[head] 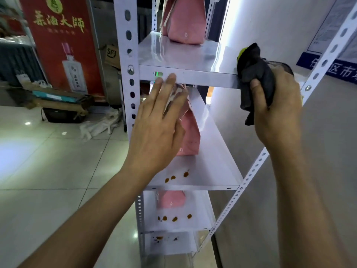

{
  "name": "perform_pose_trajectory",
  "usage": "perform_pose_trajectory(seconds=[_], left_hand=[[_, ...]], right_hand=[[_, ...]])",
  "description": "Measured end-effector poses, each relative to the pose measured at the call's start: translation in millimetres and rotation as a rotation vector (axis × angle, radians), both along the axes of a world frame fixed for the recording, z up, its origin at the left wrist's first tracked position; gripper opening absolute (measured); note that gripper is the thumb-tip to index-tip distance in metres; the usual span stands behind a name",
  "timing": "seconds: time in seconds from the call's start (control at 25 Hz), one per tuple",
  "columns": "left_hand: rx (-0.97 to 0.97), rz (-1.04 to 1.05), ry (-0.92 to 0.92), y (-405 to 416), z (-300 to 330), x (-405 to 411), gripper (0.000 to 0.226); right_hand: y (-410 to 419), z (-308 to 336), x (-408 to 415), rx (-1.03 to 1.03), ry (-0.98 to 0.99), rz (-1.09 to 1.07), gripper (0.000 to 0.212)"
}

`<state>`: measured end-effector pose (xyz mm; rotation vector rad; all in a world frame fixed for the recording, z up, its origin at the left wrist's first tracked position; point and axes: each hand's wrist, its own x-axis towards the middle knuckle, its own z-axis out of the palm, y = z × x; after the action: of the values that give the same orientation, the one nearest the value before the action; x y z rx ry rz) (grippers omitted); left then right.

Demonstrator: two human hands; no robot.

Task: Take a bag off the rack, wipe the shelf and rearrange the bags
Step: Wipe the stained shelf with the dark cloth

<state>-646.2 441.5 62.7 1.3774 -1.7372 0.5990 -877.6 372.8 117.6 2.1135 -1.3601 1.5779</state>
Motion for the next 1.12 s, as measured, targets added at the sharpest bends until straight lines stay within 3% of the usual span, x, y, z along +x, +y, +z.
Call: perform_pose_trajectory(seconds=[0.2, 0.36, 0.56, 0.68, 0.84, 1.12], left_hand=[[0.231, 0.099, 0.038, 0, -68, 0, 0.059], [0.382, 0.155, 0.077, 10, -136, 1, 0.057], [0.592, 0.178, 0.057, 24, -201, -3, 0.065], [0.739, 0.204, 0.051, 29, -217, 1, 0.067], [0.768, 0.204, 0.045, 30, -229, 5, 0.067], [0.744, 0.151, 0.108, 34, -233, 7, 0.065]], right_hand=[[0, -10, -20, -0.016, 0.057, 0.127, 0.043], [17, -79, -21, 0.021, -0.012, 0.205, 0.048], [8, -194, -6, 0.385, -0.013, 0.301, 0.048], [-3, -242, 1, 0.619, 0.068, 0.227, 0.054], [-18, -270, 14, 0.650, 0.290, 0.072, 0.051], [-10, -273, 37, 0.600, 0.430, 0.120, 0.050]])
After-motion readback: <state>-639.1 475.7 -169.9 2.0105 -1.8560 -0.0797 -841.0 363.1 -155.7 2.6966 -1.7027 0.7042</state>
